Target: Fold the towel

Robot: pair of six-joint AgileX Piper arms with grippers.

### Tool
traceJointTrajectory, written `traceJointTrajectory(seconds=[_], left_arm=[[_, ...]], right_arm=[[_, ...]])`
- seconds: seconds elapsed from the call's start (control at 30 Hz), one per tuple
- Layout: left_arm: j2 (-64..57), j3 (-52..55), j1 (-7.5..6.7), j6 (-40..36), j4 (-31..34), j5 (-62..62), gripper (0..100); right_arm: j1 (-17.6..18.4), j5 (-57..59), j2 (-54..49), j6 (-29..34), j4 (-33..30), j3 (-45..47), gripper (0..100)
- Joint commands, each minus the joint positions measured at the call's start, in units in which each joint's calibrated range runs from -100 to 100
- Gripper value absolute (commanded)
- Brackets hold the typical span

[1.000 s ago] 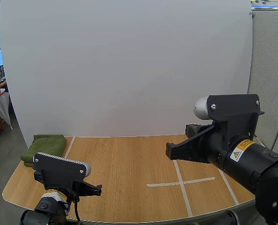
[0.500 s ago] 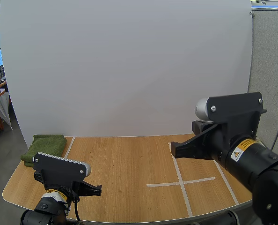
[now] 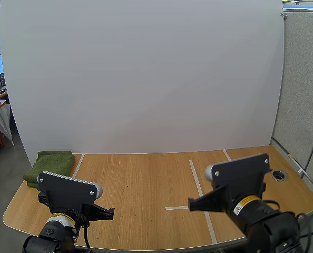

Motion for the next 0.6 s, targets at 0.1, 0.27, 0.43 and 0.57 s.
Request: traceJointTrajectory(seconds=[0.1, 0.27, 0.43, 0.57], left_arm=[[-0.2, 0.1, -0.16, -0.3, 0.1, -0.1, 0], [-0.2, 0.1, -0.16, -0.3, 0.1, -0.1, 0], [-0.2, 0.1, -0.16, -0.3, 0.1, -0.1, 0], [-0.2, 0.1, -0.16, -0.3, 0.1, -0.1, 0]], right_arm=[[-0.2, -6.3, -0.4, 0.1, -0.8, 6.7, 0], [-0.2, -9.8, -0.4, 0.1, -2.2, 7.6, 0], [-0.2, -9.8, -0.4, 0.1, -2.5, 7.6, 0], [-0.2, -9.4, -0.4, 0.2, -2.5, 7.6, 0]])
